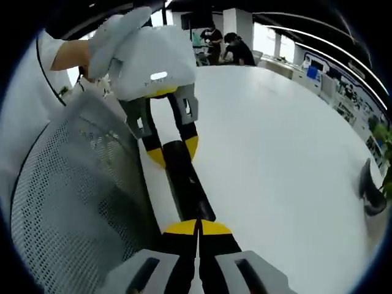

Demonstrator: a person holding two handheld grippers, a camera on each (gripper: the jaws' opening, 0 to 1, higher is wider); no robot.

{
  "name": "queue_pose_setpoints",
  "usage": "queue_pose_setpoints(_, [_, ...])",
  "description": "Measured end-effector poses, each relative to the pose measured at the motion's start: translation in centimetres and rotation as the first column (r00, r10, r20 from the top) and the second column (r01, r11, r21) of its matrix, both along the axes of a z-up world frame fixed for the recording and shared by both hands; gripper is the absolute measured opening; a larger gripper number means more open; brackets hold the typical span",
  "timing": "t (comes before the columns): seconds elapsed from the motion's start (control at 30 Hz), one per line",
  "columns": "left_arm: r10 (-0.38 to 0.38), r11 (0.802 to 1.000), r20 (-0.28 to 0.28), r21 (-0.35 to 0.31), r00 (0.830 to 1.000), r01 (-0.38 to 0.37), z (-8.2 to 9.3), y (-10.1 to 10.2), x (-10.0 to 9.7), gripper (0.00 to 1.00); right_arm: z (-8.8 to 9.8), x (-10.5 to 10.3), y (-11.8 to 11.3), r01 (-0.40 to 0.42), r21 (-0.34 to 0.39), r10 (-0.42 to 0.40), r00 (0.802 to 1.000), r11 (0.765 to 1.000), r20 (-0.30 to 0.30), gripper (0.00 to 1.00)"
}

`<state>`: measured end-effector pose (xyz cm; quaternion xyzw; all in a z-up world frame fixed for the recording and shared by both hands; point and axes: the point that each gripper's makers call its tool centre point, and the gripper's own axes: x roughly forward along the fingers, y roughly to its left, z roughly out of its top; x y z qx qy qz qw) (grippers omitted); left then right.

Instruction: Press the specified remote control buttons in sequence, fully releasing each button before pressing the next.

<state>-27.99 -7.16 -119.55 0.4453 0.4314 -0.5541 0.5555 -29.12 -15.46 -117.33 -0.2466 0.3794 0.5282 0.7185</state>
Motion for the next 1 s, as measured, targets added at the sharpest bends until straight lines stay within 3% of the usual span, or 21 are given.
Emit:
queue_pose_setpoints(0.23, [0.013, 1.000, 0.005, 0.014, 1.000, -0.013, 0.0, 0.0, 0.0, 0.24, -0.7, 0.4, 0.5, -0.036, -0.043, 0.036, 0.999, 0.998, 0.015, 0.00])
queue_pose_setpoints(0.5, [0.017, 1.000, 0.000, 0.002, 1.000, -0.017, 0.0, 0.1, 0.1, 0.24, -0.7, 0.6, 0.3, 0.011, -0.017, -0.012, 0.999, 1.000, -0.046, 0.00])
queue_pose_setpoints(0.6, [0.057, 0.993, -0.023, -0.103, 0.998, -0.059, 0.1, 0.0, 0.1, 0.24, -0.7, 0.5, 0.4, 0.010, -0.017, -0.010, 0.999, 1.000, -0.050, 0.00])
queue_pose_setpoints(0.67, [0.045, 0.987, -0.008, -0.152, 0.999, -0.045, 0.2, 0.0, 0.1, 0.24, -0.7, 0.5, 0.4, 0.014, -0.012, -0.014, 0.999, 1.000, -0.051, 0.00])
queue_pose_setpoints(0.7, [0.093, 0.978, -0.011, -0.189, 0.996, -0.093, 0.2, 0.2, 0.1, 0.24, -0.7, 0.5, 0.4, 0.026, -0.004, -0.026, 0.998, 1.000, -0.055, 0.00])
queue_pose_setpoints(0.77, [0.118, 0.964, -0.007, -0.238, 0.993, -0.116, 0.2, 0.3, 0.1, 0.24, -0.7, 0.5, 0.6, 0.032, 0.003, -0.032, 0.998, 0.999, -0.051, 0.00])
queue_pose_setpoints(0.83, [0.109, 0.946, 0.005, -0.307, 0.994, -0.102, 0.4, 0.3, 0.0, 0.24, -0.7, 0.6, 0.6, 0.023, -0.001, -0.023, 0.999, 1.000, -0.045, 0.00])
queue_pose_setpoints(0.87, [0.136, 0.936, -0.012, -0.326, 0.991, -0.132, 0.4, 0.3, 0.0, 0.24, -0.7, 0.6, 0.7, 0.022, -0.003, -0.022, 0.999, 1.000, -0.044, 0.00])
queue_pose_setpoints(1.0, [0.131, 0.909, -0.034, -0.396, 0.991, -0.134, 0.4, 0.5, -0.1, 0.24, -0.6, 1.0, 0.7, 0.035, -0.010, -0.035, 0.999, 0.999, -0.037, 0.00])
